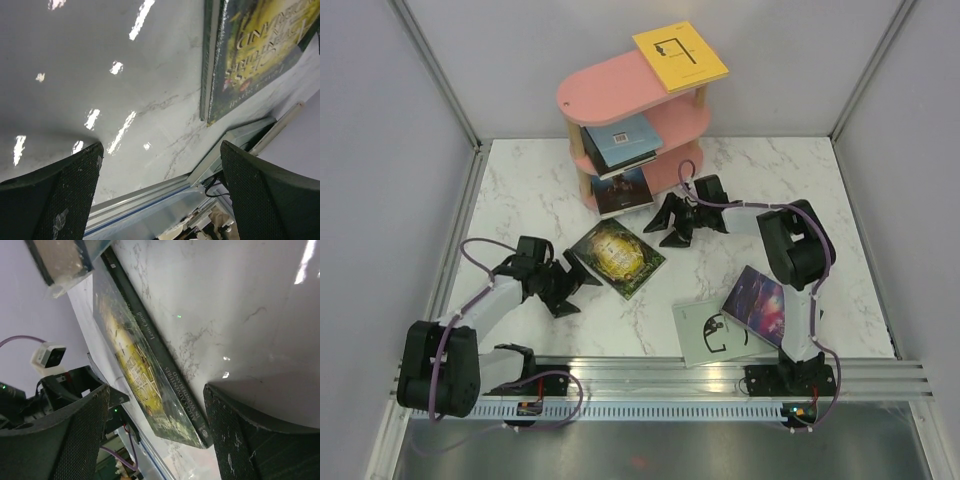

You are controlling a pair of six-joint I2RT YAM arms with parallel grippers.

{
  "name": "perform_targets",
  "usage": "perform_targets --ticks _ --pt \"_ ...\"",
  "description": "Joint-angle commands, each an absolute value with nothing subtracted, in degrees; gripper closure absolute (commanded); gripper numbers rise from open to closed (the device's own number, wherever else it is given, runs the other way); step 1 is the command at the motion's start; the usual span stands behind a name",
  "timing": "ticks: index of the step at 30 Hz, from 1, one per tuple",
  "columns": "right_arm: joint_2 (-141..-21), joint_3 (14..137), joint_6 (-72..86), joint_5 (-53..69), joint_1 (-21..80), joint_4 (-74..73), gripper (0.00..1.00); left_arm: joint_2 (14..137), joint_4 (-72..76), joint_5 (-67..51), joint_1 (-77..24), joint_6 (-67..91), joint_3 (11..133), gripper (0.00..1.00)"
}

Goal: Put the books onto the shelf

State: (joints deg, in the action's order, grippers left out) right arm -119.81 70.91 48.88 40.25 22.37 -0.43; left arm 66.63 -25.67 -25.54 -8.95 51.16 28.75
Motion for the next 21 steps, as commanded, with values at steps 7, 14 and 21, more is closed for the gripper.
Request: perform_targets --ticks 7,14,21 --pt "-120.24 54.17 55.54 37.96 35.06 13.87 0.20 81.72 -3.53 -26.98 -8.61 54.22 23.47 0.00" --pt "-118.92 48.95 64.07 41.39 38.14 26.18 0.24 89.56 8.42 -32.51 -8.61 58.27 17.94 0.00" --pt "-116.37 49.75 65.30 40.17 38.23 26.89 0.34 84.56 7.48 -32.96 -8.70 59.06 14.77 0.01"
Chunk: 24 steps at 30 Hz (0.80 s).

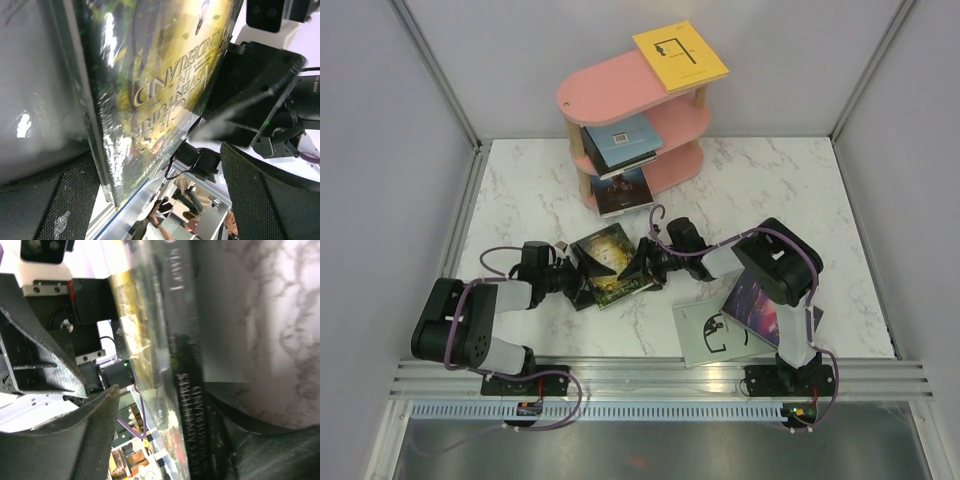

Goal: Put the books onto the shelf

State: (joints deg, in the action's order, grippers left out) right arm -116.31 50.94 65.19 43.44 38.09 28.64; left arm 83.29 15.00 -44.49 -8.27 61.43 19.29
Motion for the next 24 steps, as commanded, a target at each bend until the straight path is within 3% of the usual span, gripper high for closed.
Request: perform_targets --ticks 1,3,7,12,18,24 --pt "-115.85 49.66 65.56 39.82 38.15 26.98 0.40 83.85 6.95 -33.05 -8.61 59.15 14.59 0.01" --pt "-115.31 49.48 65.65 39.46 38.23 27.16 0.46 81.31 5.37 -32.96 -8.61 59.33 13.89 0.01" --pt "-114.17 48.08 65.48 38.24 38.23 27.68 0.74 75.42 0.71 -32.08 -8.61 59.33 12.83 0.01" --pt "-114.61 48.43 64.60 37.09 38.23 27.25 1.00 66.47 -5.97 -30.50 -8.61 59.24 12.04 0.01" --pt "-111.19 47.91 61.88 38.23 38.67 24.35 1.00 58.11 -15.54 -28.04 -8.61 58.71 13.44 0.00" --pt "-96.19 39.57 57.49 37.36 39.46 17.68 1.00 50.19 -24.86 -25.58 -8.44 56.78 17.66 0.00"
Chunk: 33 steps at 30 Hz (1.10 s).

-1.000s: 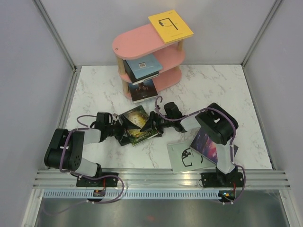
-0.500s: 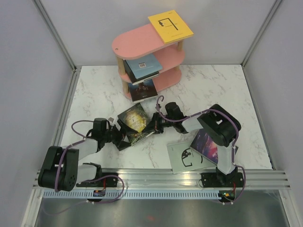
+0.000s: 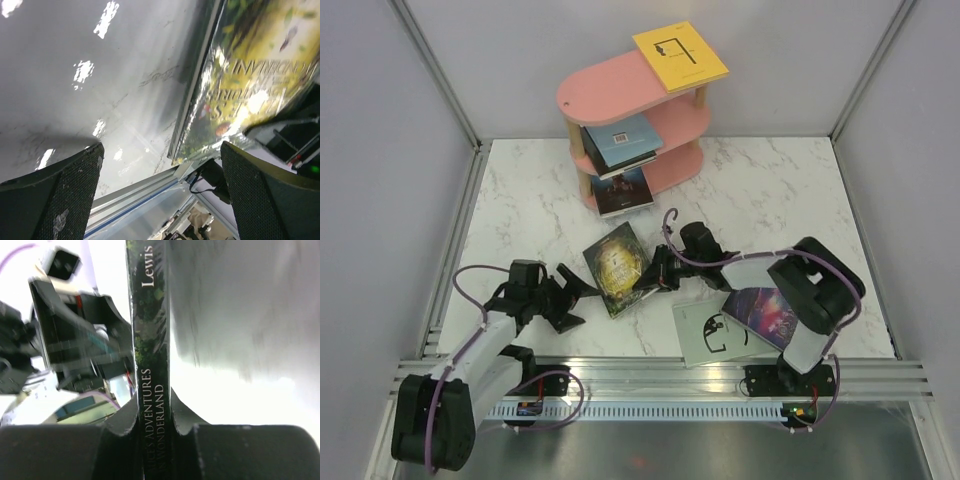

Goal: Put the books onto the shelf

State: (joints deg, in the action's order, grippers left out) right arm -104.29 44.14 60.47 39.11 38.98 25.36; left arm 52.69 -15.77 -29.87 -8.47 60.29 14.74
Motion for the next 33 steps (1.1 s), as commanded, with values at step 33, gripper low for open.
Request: perform_targets --ticks 33 --pt "-54.39 61.15 50.81 29.45 41.31 -26.53 1.00 36.21 -45.44 -24.43 -7.21 54.85 50.86 0.00"
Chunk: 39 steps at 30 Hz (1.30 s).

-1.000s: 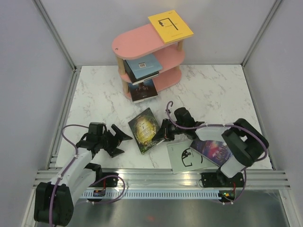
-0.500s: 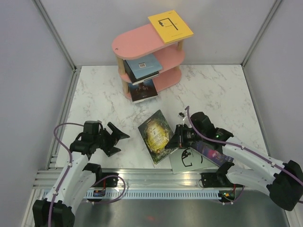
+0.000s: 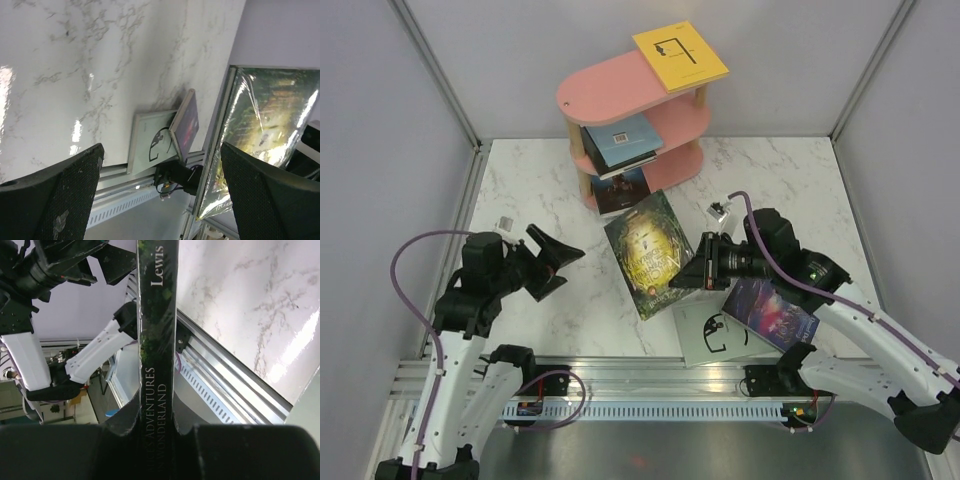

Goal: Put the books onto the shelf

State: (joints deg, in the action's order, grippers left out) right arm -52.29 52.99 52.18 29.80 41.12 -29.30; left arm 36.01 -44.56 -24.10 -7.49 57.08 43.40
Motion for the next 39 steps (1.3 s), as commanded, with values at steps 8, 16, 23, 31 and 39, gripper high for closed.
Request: perform_targets --ticks 8,16,23,31,39 --pt "-66.25 78.81 48.08 29.88 41.22 -28.30 1.00 38.85 -36.57 -33.48 -7.21 54.75 58.53 0.00" --pt "-70.49 84.99 55.71 34.71 41.31 -20.67 1.00 33.41 -17.42 -40.25 -7.21 66.33 51.34 0.00" --pt "-67.77 75.24 69.34 38.67 41.40 -2.74 1.00 32.16 1.83 -38.23 -7.21 77.95 43.42 0.00" --pt "-68.29 73.83 70.84 40.69 43.32 1.23 1.00 36.99 5.98 -37.09 -7.21 78.05 46.67 0.00" --pt "-70.05 72.77 72.60 41.22 46.58 5.10 1.00 42.27 7.91 -37.00 -7.21 77.17 49.74 0.30"
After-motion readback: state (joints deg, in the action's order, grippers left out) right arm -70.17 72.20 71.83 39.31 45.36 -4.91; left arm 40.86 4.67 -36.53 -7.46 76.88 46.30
